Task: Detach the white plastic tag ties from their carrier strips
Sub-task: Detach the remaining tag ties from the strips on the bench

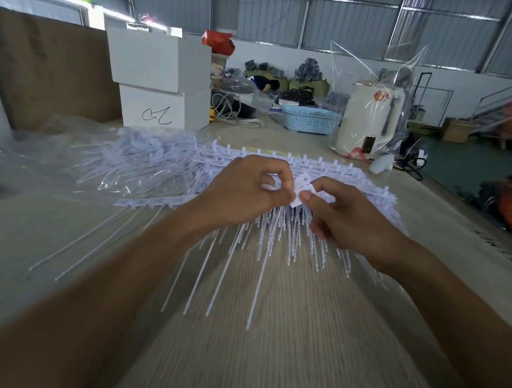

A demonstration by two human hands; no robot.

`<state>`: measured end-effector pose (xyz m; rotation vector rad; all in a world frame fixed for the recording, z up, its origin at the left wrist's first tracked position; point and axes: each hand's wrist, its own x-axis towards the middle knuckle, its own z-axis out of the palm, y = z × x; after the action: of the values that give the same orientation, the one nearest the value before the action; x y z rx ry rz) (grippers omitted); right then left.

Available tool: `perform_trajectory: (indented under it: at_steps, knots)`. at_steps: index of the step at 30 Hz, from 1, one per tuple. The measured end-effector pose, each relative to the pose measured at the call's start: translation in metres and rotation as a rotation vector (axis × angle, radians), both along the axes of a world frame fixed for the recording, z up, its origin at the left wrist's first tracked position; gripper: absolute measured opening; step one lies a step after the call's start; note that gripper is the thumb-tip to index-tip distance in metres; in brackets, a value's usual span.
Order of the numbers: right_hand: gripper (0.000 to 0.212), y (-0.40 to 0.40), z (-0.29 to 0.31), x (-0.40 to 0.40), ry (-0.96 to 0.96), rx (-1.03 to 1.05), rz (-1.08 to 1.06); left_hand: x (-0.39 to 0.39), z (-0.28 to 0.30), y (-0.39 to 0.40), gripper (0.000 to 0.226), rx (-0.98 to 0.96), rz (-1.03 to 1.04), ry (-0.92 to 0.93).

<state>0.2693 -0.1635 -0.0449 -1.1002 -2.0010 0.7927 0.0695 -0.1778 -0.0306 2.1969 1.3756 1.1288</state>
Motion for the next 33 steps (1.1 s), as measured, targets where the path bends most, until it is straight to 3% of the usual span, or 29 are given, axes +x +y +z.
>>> perform_trajectory:
  at_steps: [4, 7, 11, 18, 23, 27, 33]
  knots:
    - [0.025, 0.001, 0.0, -0.007, -0.297, 0.256, -0.19, 0.0, -0.001, 0.001, 0.011, 0.042, 0.074, 0.092]
    - [0.05, 0.0, 0.007, -0.009, -0.344, 0.331, -0.272, 0.0, 0.002, 0.0, 0.02, 0.058, 0.115, 0.07]
    - [0.05, -0.003, 0.011, -0.007, -0.384, 0.387, -0.233, -0.001, -0.002, 0.005, 0.024, 0.118, 0.275, 0.245]
    - [0.042, -0.003, 0.006, -0.004, 0.058, 0.113, -0.151, -0.004, 0.004, 0.003, 0.017, -0.026, -0.016, -0.175]
    - [0.042, -0.005, 0.009, -0.01, 0.322, -0.16, -0.124, 0.009, 0.003, -0.006, 0.022, -0.165, -0.183, -0.227]
    - [0.045, -0.01, 0.015, -0.008, 0.382, -0.275, -0.071, 0.01, 0.004, -0.006, 0.019, -0.098, -0.139, -0.208]
    - [0.024, -0.012, 0.013, -0.003, 0.299, -0.238, 0.008, 0.004, 0.001, -0.004, 0.033, -0.093, -0.177, -0.272]
